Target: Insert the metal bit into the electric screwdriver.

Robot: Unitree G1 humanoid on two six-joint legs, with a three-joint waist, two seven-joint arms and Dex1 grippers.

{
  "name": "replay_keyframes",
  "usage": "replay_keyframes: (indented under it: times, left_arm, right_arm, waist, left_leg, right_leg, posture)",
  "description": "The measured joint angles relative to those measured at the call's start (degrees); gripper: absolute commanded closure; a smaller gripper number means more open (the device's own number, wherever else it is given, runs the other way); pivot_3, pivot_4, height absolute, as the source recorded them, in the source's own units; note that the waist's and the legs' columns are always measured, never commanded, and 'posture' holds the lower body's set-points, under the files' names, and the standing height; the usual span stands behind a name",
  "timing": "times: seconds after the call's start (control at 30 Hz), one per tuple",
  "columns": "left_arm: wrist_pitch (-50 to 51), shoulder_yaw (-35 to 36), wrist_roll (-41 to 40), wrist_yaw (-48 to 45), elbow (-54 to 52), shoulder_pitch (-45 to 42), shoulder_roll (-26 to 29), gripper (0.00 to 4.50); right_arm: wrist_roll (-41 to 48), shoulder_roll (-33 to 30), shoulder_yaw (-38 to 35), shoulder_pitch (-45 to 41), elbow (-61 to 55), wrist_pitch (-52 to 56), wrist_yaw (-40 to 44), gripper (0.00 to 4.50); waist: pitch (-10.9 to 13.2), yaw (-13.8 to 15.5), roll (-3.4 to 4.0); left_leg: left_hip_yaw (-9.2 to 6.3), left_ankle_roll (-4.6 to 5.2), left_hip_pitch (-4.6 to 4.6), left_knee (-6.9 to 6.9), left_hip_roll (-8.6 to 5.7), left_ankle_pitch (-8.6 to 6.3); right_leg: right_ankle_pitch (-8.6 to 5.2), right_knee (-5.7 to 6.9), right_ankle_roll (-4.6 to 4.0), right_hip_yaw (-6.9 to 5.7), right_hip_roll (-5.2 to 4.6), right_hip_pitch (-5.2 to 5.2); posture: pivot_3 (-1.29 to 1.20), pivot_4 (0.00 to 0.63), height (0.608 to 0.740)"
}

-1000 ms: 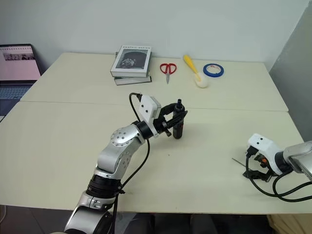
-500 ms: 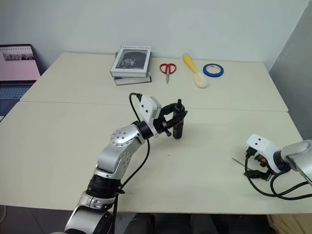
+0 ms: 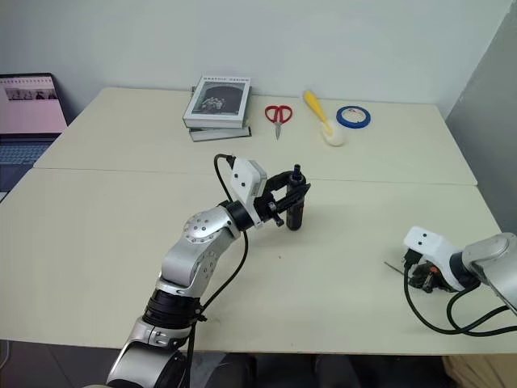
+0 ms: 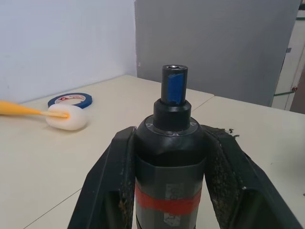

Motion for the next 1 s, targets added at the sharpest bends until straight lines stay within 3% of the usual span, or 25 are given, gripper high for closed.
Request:
replay_keyframes:
  times: [0.07, 0.5, 0.77, 1.0]
  left_arm:
    - [-0.02, 0.0, 0.01, 0.0, 0.05, 0.0, 0.02, 2.87]
    - [-0.41, 0.01, 0.02, -0.05, 0.18, -0.02, 0.2, 2.87]
    - [-0.95, 0.24, 0.03, -0.13, 0.4, -0.05, 0.55, 2.87]
    - [2.1, 1.91, -2.18, -1.29, -0.07, -0.83, 1.32, 2.87]
  right_arm:
    - [-0.16, 0.01, -0.01, 0.22, -0.25, -0.36, 0.12, 4.5]
    - [1.13, 1.74, -2.95, 0.92, 0.34, 1.47, 1.12, 4.5]
    - [5.67, 8.71, -10.36, -3.97, 1.25, 5.58, -1.69, 4.5]
    - [10.91, 20.39, -22.61, -8.63, -3.77, 5.01, -8.53, 4.5]
  waist:
    - [-0.01, 0.0, -0.01]
    - [-0.01, 0.02, -0.01]
    - [-0.01, -0.06, 0.02]
    - [0.01, -0.04, 0.03]
  left_leg:
    - [0.0, 0.0, 0.0, 0.01, 0.0, 0.0]
    - [0.0, 0.0, 0.0, 0.02, 0.0, 0.0]
    - [0.0, 0.0, 0.0, 0.02, -0.02, 0.0]
    - [-0.08, 0.0, -0.09, -0.04, -0.01, 0.0]
  right_leg:
    - [0.0, -0.01, 0.01, 0.0, 0.0, 0.01]
    - [0.01, 0.0, 0.01, 0.01, 0.0, 0.02]
    - [0.03, 0.01, 0.04, 0.03, 0.0, 0.02]
    - [0.01, -0.01, 0.01, -0.03, 0.01, -0.04]
  posture:
    - [0.0, 0.15, 0.74]
    - [0.0, 0.15, 0.74]
    - [0.0, 0.15, 0.74]
    - [0.0, 0.15, 0.74]
